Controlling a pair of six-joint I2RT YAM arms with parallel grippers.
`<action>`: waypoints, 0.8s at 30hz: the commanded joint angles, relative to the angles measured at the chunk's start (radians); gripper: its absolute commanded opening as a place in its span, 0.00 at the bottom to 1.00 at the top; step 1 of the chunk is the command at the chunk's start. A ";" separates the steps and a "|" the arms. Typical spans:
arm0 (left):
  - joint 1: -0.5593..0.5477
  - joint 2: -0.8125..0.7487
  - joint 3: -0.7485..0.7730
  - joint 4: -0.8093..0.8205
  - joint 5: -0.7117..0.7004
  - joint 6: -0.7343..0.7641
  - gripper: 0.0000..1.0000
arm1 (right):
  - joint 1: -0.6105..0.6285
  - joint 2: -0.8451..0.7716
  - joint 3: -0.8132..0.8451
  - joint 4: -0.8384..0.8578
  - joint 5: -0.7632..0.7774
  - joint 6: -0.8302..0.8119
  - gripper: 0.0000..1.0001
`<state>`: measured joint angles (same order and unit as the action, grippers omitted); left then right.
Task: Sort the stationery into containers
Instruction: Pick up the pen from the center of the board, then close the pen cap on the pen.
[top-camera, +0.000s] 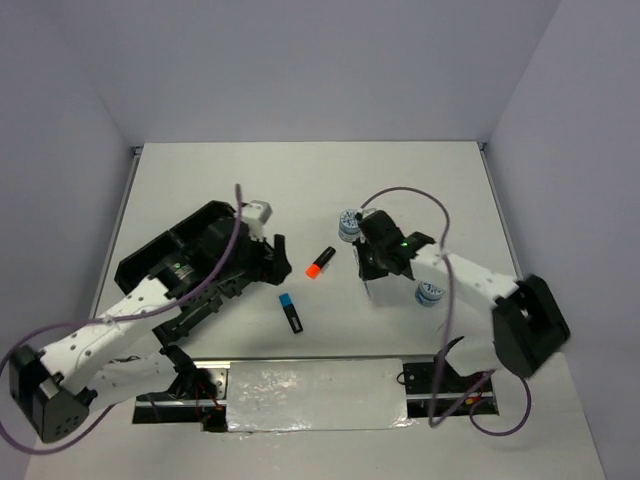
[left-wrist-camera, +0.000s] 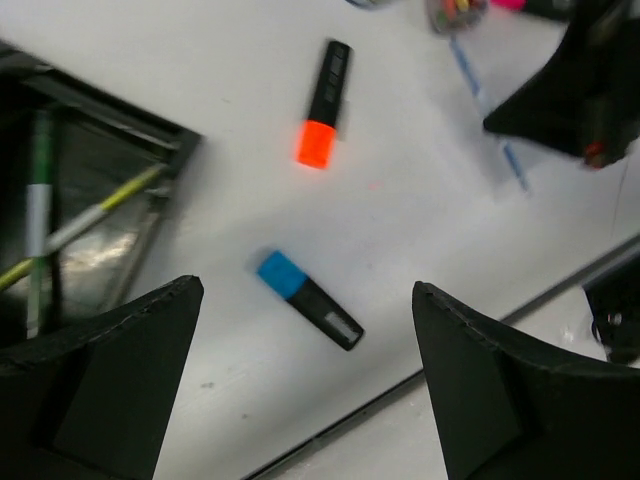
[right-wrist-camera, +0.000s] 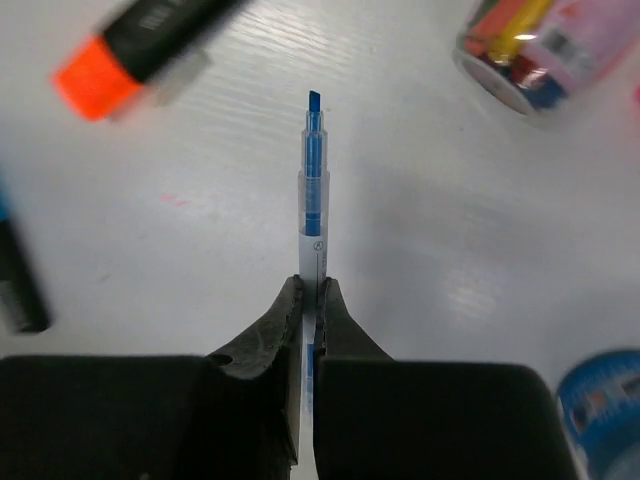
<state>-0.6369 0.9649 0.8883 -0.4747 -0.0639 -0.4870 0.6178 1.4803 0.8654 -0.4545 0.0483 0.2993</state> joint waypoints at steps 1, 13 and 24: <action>-0.143 0.116 0.050 0.090 -0.046 -0.036 0.99 | 0.005 -0.271 0.003 -0.055 0.027 0.061 0.00; -0.254 0.722 0.368 0.147 -0.030 0.033 0.70 | -0.013 -0.598 0.034 -0.322 0.177 0.093 0.00; -0.219 0.928 0.517 0.059 -0.060 0.085 0.70 | -0.016 -0.657 -0.009 -0.297 0.148 0.080 0.00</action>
<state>-0.8768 1.8725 1.3640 -0.3939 -0.1146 -0.4377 0.6079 0.8429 0.8688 -0.7601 0.1978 0.3843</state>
